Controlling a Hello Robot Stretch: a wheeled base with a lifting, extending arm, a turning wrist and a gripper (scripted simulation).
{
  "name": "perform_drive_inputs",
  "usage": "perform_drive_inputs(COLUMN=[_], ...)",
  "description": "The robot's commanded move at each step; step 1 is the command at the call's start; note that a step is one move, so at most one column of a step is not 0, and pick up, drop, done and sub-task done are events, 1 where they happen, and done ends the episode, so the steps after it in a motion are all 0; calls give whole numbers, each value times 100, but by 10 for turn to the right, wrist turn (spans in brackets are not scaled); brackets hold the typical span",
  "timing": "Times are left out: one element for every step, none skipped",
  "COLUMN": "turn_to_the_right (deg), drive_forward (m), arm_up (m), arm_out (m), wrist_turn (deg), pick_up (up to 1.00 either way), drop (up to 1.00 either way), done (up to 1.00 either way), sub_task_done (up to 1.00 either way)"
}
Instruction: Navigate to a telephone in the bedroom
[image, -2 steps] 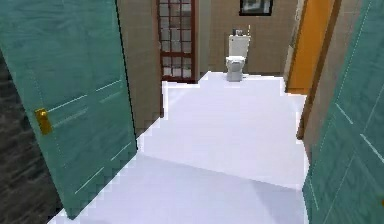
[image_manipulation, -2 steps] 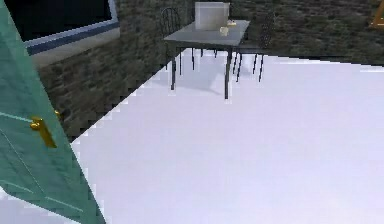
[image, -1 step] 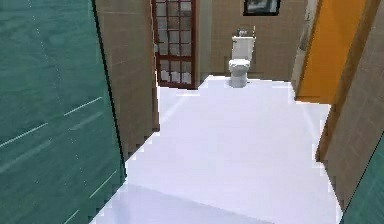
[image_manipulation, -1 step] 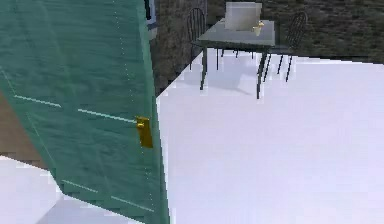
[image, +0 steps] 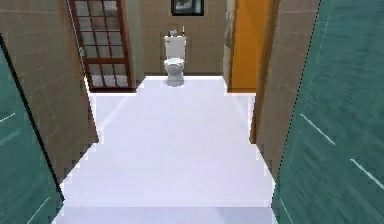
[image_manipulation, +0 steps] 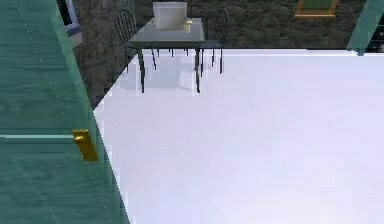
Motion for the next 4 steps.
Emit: perform_drive_inputs(turn_to_the_right=[0,60,0,120], drive_forward=[100,0,55,0], arm_up=[0,0,0,0], arm_out=[0,0,0,0], wrist_turn=[0,0,0,0], pick_up=[0,0,0,0], drop=[0,0,0,0], done=[0,0,0,0], sub_task_done=[0,0,0,0])
